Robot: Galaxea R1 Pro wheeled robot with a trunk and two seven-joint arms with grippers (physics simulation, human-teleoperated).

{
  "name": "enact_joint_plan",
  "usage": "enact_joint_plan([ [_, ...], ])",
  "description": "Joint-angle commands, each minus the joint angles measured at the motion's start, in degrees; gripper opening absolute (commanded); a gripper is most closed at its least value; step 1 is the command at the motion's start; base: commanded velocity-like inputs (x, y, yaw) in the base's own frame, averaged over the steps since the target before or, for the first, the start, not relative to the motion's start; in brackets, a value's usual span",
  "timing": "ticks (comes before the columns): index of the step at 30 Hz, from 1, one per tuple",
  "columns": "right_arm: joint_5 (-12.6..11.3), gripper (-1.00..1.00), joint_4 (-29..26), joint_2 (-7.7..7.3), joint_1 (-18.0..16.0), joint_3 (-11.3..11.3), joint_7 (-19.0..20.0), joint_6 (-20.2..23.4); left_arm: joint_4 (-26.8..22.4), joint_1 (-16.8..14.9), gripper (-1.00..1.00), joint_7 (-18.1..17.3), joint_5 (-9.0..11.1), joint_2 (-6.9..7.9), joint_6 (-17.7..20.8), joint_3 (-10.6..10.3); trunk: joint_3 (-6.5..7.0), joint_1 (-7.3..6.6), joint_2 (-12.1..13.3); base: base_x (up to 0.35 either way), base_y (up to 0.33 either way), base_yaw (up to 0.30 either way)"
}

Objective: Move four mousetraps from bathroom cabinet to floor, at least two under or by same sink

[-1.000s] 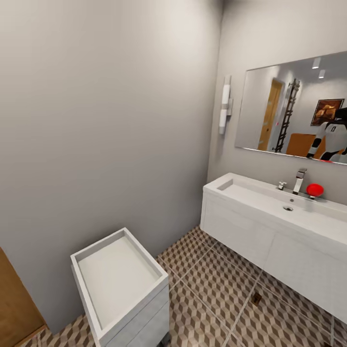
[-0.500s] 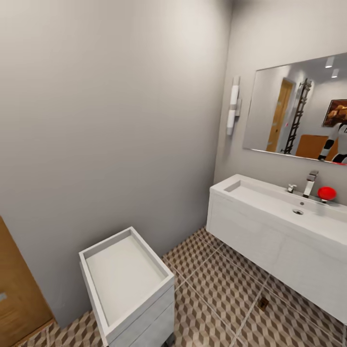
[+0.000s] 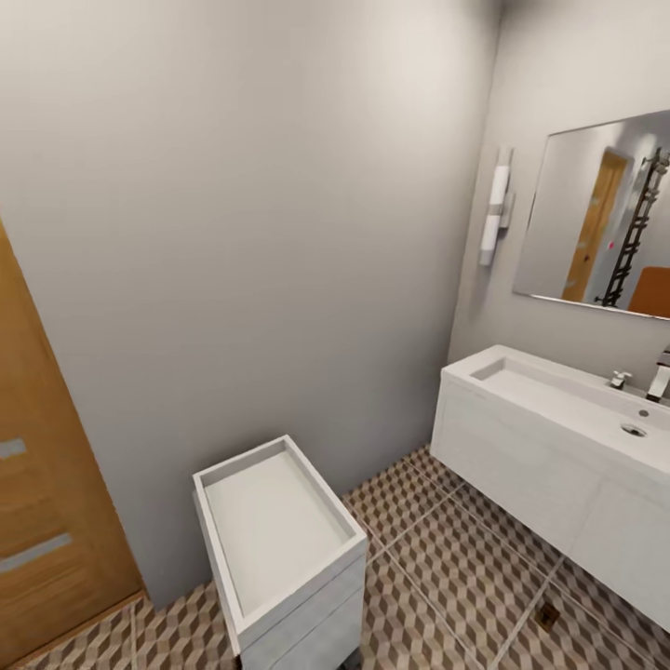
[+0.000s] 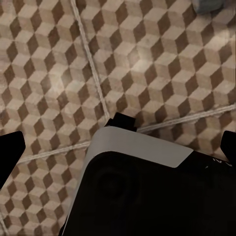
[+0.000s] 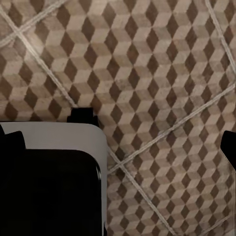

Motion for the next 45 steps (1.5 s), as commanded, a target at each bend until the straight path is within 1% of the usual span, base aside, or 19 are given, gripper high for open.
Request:
enact_joint_plan([
  [1,-0.46,1.0,0.02,0.01,-0.04,0.49,-0.1,0.16,-0.02,-0.03,1.0,0.24,0.44,-0.01,-0.11,-0.48,-0.03,0.0,-0.04,0.0,0.0,0.26],
  [10,-0.42,1.0,0.05,0.2,-0.04,0.5,-0.1,0.16,-0.04,-0.03,1.0,0.24,0.44,-0.01,-0.1,-0.48,0.31,0.0,-0.04,0.0,0.0,0.261],
  [20,-0.41,1.0,0.02,0.78,-0.04,0.5,-0.1,0.1,-0.09,-0.03,1.0,0.24,0.43,-0.01,-0.07,-0.48,0.68,0.0,-0.04,0.0,0.0,0.261],
  [45,-0.53,1.0,-0.01,0.98,-0.04,0.42,-0.16,0.07,-0.17,-0.03,1.0,0.24,0.38,-0.09,-0.07,-0.54,1.59,0.0,-0.04,0.0,0.0,0.264],
])
